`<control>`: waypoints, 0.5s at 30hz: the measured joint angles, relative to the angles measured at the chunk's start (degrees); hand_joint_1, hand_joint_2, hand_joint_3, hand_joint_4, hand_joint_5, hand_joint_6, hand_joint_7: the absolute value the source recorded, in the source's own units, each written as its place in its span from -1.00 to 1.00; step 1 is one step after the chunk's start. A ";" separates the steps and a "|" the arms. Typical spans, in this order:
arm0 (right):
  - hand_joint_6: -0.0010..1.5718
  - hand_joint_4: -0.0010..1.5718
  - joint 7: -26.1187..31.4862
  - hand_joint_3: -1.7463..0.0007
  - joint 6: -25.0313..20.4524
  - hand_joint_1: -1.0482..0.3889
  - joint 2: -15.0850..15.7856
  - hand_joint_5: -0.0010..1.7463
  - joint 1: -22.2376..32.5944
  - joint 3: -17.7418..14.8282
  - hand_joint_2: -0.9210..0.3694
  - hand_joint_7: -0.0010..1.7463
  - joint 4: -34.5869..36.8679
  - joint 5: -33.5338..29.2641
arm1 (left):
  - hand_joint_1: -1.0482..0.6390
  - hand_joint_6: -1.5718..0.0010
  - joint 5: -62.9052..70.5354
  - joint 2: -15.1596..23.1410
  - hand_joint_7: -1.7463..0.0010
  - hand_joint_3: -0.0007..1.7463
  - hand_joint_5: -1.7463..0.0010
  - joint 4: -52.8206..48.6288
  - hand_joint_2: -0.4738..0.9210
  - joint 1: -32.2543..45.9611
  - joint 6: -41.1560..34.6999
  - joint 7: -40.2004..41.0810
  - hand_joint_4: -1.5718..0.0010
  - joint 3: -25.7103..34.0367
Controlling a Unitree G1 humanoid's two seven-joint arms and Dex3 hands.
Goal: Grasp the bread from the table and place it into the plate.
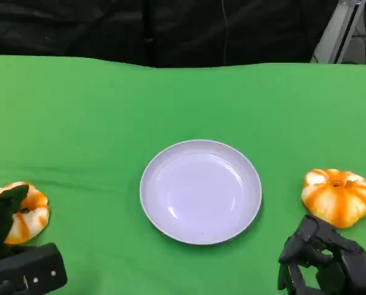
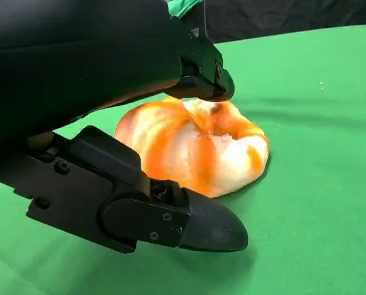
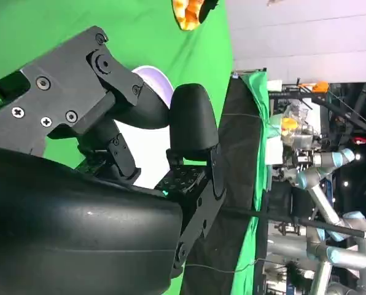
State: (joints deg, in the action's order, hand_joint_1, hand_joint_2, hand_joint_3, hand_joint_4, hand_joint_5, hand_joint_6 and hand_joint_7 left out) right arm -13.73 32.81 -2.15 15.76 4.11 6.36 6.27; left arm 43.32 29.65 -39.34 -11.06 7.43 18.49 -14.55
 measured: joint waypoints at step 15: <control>-0.04 0.06 0.00 -0.47 0.00 0.25 0.00 1.00 0.00 0.04 -0.37 0.78 0.00 0.01 | -0.88 0.60 -0.82 0.00 0.99 -0.71 0.98 -0.42 1.00 -0.36 0.19 0.66 0.87 -1.01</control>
State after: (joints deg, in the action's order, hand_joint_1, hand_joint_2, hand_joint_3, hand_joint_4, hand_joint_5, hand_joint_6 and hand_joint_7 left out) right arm -13.73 32.81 -2.15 15.76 4.14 6.36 6.27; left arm 42.50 29.65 -39.76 -11.41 7.62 19.16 -15.57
